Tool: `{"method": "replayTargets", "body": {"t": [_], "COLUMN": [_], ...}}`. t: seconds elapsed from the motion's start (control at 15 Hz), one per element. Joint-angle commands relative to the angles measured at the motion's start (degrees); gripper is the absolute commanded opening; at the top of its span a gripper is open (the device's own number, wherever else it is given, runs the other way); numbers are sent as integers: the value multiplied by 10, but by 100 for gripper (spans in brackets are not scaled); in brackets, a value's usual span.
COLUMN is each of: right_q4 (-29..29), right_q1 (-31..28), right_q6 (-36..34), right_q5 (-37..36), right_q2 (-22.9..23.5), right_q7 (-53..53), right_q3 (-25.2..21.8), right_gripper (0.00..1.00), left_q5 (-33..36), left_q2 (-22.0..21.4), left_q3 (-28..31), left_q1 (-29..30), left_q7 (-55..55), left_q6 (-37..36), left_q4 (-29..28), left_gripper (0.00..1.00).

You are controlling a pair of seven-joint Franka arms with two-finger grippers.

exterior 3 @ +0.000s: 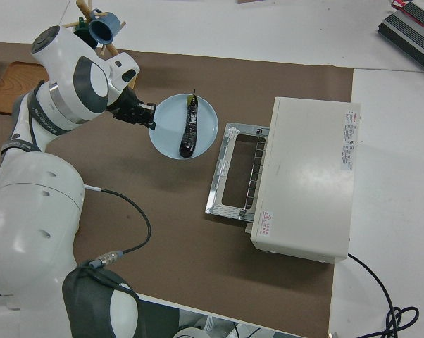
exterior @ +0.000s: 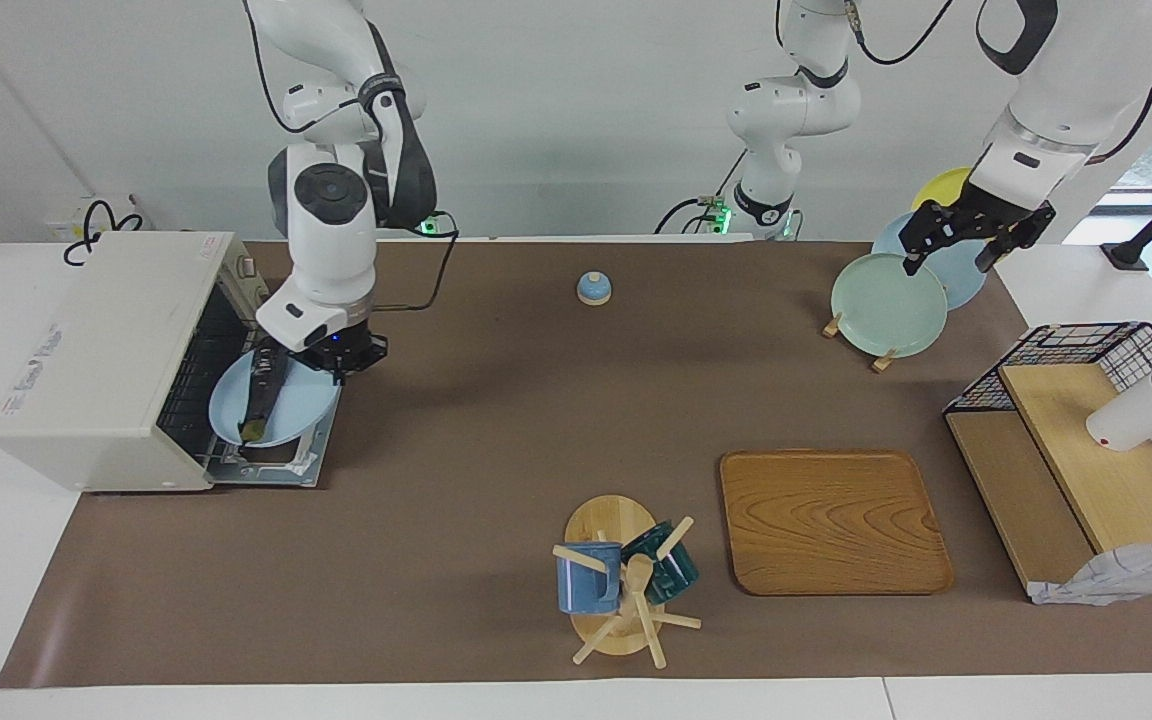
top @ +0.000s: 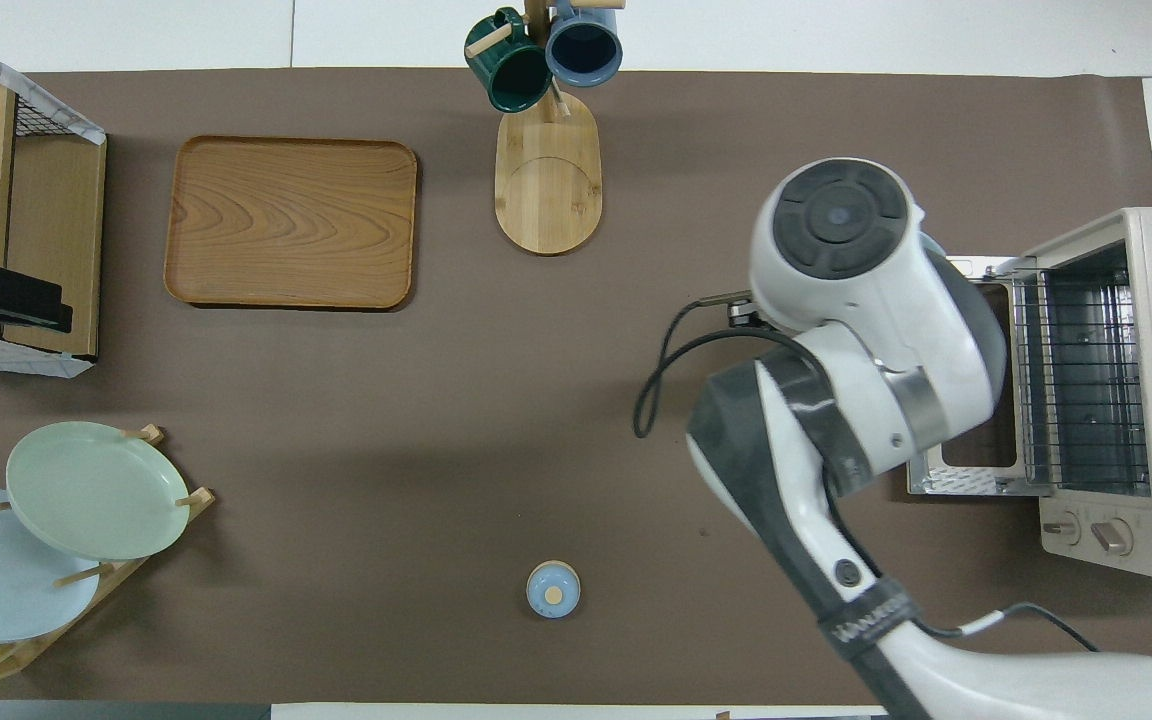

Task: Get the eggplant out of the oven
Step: 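Carry the eggplant onto the light blue plate and open the right gripper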

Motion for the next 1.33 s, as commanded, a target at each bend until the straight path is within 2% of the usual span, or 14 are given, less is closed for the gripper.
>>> {"method": "replayTargets", "body": {"t": [0.0, 0.13, 0.27, 0.47, 0.73, 0.87, 1.13, 1.27], "right_q4": [150, 154, 175, 207, 207, 206, 213, 213], "right_q1": [49, 85, 100, 138, 144, 144, 139, 135], "right_q6": [-35, 13, 17, 59, 95, 108, 116, 72], "right_q5": [30, 31, 30, 29, 31, 30, 23, 19], "right_q2": [142, 168, 186, 237, 265, 265, 260, 228], "right_q7": [117, 179, 197, 253, 275, 280, 270, 240], "right_q3": [-1, 20, 34, 47, 47, 47, 46, 43], "right_gripper": [0, 0, 0, 0, 0, 0, 31, 32], "left_q5": [8, 7, 8, 7, 8, 8, 8, 8], "left_q2": [-8, -8, -8, -8, -8, -8, -8, -8], "left_q3": [-6, -6, -7, -6, -6, -7, -6, -6], "left_q1": [6, 6, 6, 6, 6, 6, 6, 6], "left_q7": [-2, -2, -2, -2, -2, -2, -2, -2], "left_q6": [-2, -2, -2, -2, -2, -2, -2, -2], "left_q4": [-7, -7, -7, -7, -7, -7, -7, -7], "left_gripper": [100, 100, 100, 100, 100, 100, 100, 100]}}
